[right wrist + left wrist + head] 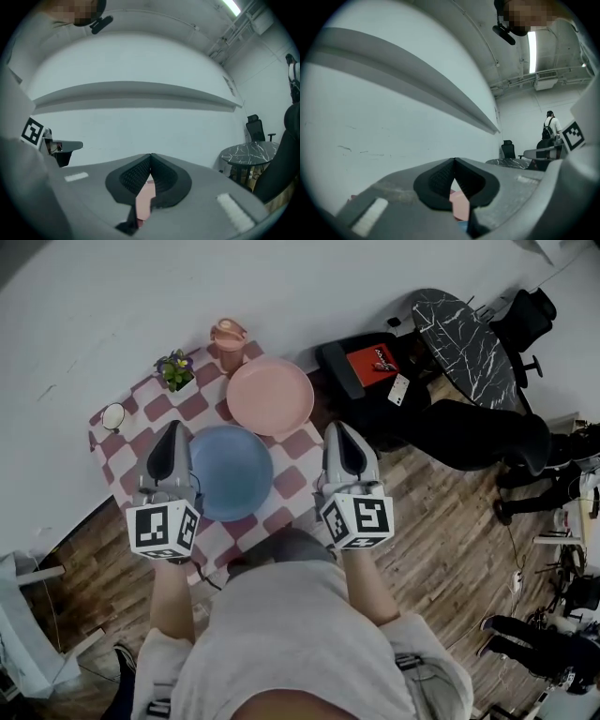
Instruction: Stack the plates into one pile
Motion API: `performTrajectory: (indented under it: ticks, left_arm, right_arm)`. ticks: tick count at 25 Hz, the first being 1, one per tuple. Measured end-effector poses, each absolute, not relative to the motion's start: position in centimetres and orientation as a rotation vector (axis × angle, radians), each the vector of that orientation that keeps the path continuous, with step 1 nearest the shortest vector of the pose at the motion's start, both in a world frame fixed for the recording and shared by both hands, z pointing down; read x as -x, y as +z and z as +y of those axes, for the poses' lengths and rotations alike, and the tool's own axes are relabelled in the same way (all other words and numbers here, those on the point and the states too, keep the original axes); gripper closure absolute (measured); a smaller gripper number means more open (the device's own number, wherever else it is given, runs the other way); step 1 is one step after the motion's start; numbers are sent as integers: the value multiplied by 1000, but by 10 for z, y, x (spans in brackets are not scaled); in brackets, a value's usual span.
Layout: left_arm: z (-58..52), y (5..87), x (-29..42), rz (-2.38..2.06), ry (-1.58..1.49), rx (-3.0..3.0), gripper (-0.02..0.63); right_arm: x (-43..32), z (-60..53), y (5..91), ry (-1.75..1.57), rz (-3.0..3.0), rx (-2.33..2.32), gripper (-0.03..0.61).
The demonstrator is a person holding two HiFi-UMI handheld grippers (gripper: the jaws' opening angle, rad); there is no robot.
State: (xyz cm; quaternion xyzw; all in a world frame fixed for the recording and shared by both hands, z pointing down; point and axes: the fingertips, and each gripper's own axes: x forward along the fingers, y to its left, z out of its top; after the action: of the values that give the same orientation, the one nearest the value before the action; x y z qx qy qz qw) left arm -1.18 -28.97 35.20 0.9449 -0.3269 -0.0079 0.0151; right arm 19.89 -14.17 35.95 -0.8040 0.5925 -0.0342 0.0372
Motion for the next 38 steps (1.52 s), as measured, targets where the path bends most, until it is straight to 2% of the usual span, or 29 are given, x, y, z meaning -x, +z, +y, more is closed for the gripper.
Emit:
performTrajectory:
  ticks: [6,9,16,23,27,30,38]
  left_arm:
    - [-286,340,-8,-942,-46,-2963,607]
    - [-290,341,-20,-878,-40,-2944,607]
    - [-311,361,-49,-820,57,-2843,607]
    - [-339,403,-84,-782,313,-2765,607]
    - [-352,437,-97,-756,466,-2693,563]
    - [-362,464,-105,-749,584,-2641,555]
    - [-389,536,-123,-760,843,-2478,520]
  right_arm:
    - [-203,-131,325,155,1856,2454,578]
    - [-212,-132,322,153,1854,2461,578]
    - [-244,-153,352,-117,1868,2495,578]
    - [-274,-189,396,-471,1949,2447,578]
    - [-286,-211,433,-702,1980,2392,578]
    - [-298,-223,467,-871,1969,2390,577]
    - [-318,-250,549,-1231,1988,2330,512]
